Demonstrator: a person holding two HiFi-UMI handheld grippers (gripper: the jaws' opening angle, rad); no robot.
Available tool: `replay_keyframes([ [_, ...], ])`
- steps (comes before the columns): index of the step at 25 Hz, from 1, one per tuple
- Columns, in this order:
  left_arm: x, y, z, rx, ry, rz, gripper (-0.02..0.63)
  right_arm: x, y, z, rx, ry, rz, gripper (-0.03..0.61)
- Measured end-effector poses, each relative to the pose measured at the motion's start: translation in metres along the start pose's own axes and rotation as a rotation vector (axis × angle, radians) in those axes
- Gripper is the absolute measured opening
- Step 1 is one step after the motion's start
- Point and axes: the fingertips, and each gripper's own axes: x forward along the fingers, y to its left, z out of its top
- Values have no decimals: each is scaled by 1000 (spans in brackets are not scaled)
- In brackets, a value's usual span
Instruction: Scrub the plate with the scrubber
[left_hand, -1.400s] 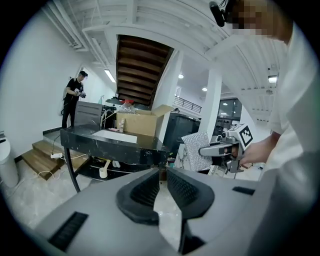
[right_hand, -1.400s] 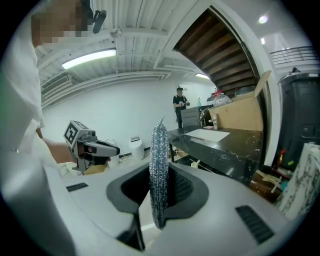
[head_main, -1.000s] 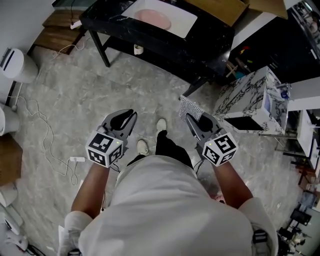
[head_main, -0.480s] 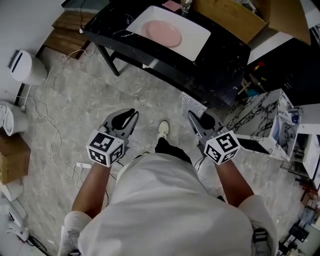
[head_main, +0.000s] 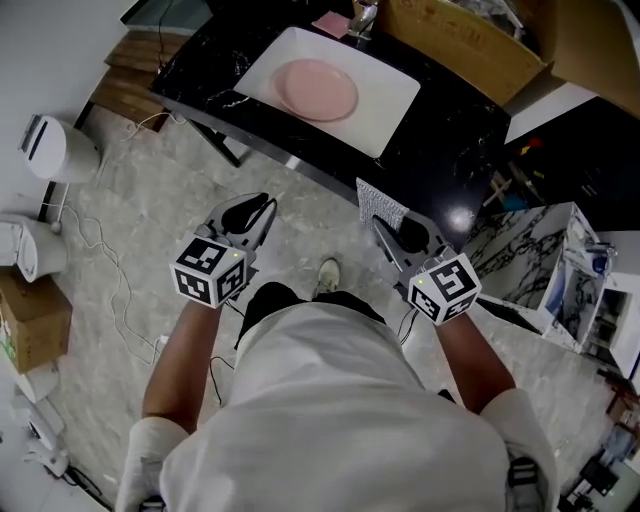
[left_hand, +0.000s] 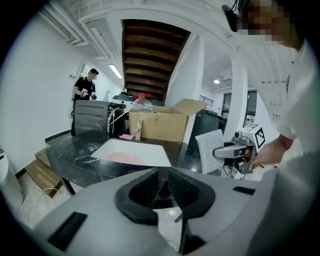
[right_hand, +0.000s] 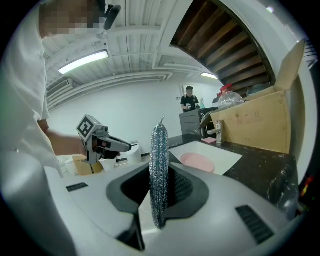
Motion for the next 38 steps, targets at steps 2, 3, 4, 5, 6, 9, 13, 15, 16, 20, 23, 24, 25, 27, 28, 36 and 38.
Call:
replay_keyframes([
  [2, 18, 11, 10, 15, 14, 6, 61, 6, -10, 3, -1, -4, 4, 78],
  [3, 26, 16, 14, 17, 23, 6, 63, 7, -14, 5, 0, -6, 5, 78],
  [4, 35, 22, 18, 18, 31, 5, 65, 9, -19, 6, -1, -9, 3, 78],
  [5, 45, 29, 22, 20, 40, 4, 69, 11, -24, 8, -2, -11, 0, 78],
  [6, 54, 37, 26, 23, 50, 4, 72, 13, -29, 10, -2, -13, -3, 78],
  [9, 80, 62, 33, 3, 81, -3, 78, 22, -39, 12, 2, -16, -16, 78],
  [13, 118, 100, 41, -6, 118, 1, 86, 36, -55, 19, -19, -20, -54, 78],
  [15, 137, 116, 45, -6, 140, 1, 89, 45, -66, 24, -30, -16, -78, 78],
  [16, 146, 124, 48, -5, 151, 1, 89, 51, -71, 27, -36, -12, -88, 78],
  [20, 182, 157, 58, 14, 208, -2, 96, 80, -90, 39, -64, 8, -116, 78],
  [23, 206, 181, 60, 14, 259, -2, 104, 103, -102, 46, -106, 24, -135, 78],
  [24, 212, 189, 60, 13, 276, -1, 105, 110, -105, 49, -116, 28, -139, 78],
  [25, 218, 197, 59, 11, 294, 1, 108, 118, -108, 51, -123, 32, -143, 78],
  [27, 229, 211, 57, 8, 327, 0, 111, 131, -112, 55, -132, 37, -152, 78],
  [28, 235, 218, 56, 5, 344, -1, 114, 138, -115, 58, -135, 39, -156, 78],
  [36, 272, 258, 27, -87, 515, 3, 141, 168, -127, 67, -134, 40, -185, 78],
  [38, 280, 268, 17, -120, 569, 17, 143, 171, -131, 68, -125, 34, -201, 78],
])
